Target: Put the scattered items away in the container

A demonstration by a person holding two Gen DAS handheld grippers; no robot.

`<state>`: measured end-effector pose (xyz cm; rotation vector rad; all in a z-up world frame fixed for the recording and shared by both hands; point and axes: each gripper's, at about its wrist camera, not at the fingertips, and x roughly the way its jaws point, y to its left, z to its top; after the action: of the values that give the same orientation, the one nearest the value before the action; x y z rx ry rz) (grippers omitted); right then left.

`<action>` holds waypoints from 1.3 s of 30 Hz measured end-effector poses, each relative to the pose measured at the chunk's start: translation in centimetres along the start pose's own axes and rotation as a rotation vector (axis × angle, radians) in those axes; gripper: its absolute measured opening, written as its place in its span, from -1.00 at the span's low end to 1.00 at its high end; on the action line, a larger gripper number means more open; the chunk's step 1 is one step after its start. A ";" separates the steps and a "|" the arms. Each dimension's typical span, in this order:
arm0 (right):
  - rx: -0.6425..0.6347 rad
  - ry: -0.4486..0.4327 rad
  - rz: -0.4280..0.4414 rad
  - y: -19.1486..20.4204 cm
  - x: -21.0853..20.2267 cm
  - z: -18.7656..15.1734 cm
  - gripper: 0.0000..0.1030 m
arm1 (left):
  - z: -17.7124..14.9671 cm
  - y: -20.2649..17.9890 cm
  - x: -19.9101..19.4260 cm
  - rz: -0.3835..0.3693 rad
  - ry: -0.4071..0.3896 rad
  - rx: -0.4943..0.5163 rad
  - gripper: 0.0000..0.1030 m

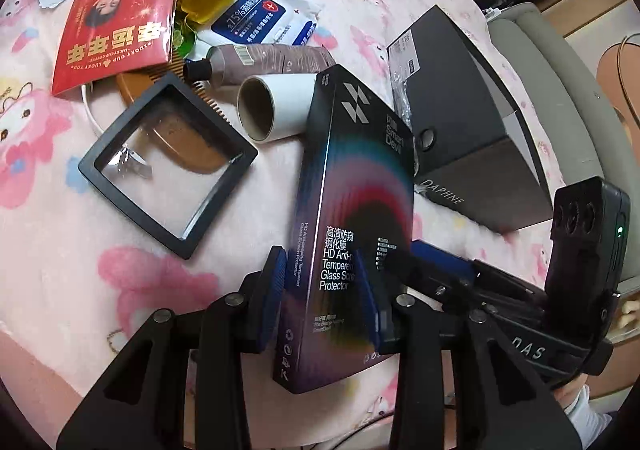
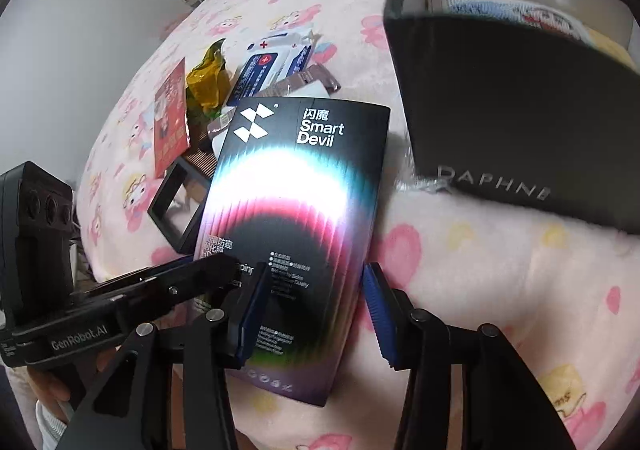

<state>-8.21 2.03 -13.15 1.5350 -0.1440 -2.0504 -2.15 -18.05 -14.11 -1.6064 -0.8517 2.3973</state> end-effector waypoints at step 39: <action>-0.139 -0.212 0.132 0.9 -10.3 -2.9 -0.40 | -4.0 -10.7 -3.5 0.033 -0.106 0.161 -0.48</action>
<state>-3.39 7.16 -5.01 1.1920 -0.1746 -2.0670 0.80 -9.05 -6.81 -1.4571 -0.6338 2.5214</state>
